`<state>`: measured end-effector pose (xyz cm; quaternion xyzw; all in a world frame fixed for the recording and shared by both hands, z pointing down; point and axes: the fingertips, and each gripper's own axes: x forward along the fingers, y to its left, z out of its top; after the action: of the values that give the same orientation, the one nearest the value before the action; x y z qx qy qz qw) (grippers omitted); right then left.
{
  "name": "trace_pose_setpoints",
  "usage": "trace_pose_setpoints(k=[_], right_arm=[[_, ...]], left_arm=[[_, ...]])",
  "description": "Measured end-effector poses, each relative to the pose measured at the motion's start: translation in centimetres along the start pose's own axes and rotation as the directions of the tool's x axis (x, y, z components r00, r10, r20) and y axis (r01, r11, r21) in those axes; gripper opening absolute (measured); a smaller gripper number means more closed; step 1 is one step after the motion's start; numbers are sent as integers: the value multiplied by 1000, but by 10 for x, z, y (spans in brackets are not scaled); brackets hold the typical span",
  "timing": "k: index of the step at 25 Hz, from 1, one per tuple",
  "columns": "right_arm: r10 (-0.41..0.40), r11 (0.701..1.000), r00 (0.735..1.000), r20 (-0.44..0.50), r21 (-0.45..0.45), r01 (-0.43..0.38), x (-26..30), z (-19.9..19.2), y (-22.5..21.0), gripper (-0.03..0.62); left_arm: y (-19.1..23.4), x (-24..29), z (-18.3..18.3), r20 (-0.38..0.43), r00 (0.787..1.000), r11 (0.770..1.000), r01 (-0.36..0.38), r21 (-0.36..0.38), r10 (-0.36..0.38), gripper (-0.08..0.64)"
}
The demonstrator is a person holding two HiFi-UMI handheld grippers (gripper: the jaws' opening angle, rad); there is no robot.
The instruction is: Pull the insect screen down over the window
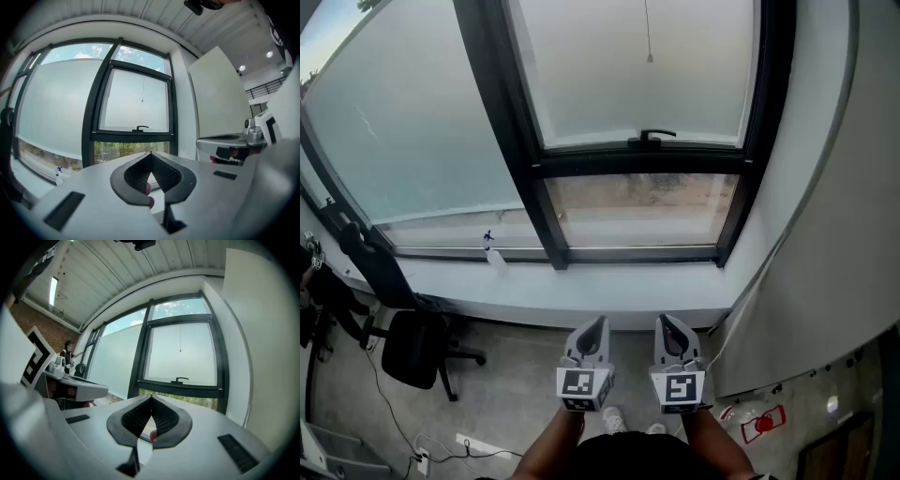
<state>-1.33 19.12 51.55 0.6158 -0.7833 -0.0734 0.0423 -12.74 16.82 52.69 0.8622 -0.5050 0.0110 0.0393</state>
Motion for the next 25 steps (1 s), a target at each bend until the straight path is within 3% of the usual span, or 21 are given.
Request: trace_pose_setpoints(k=[4,9,15,25], right_arm=[[-42,998,999,-12,38,43,-3,-6,-11,3],[-51,998,999,-20,39,52,-4,-12,-16,3],[-65,997,998,-3,47,65,-6,-10,-26,3],[-48,998,999,-12,44,49,4,-12,-29,3]], left_arm=[[4,-1,0,4,1000,1000,-19,3,19,0],[-4,1,-9,1,999,999,41,6,-41,0],[-12,8,-13,-3,998,997,62,35,-62,0],[-2,13,-3,12,1000,998,12,60,-12,0]])
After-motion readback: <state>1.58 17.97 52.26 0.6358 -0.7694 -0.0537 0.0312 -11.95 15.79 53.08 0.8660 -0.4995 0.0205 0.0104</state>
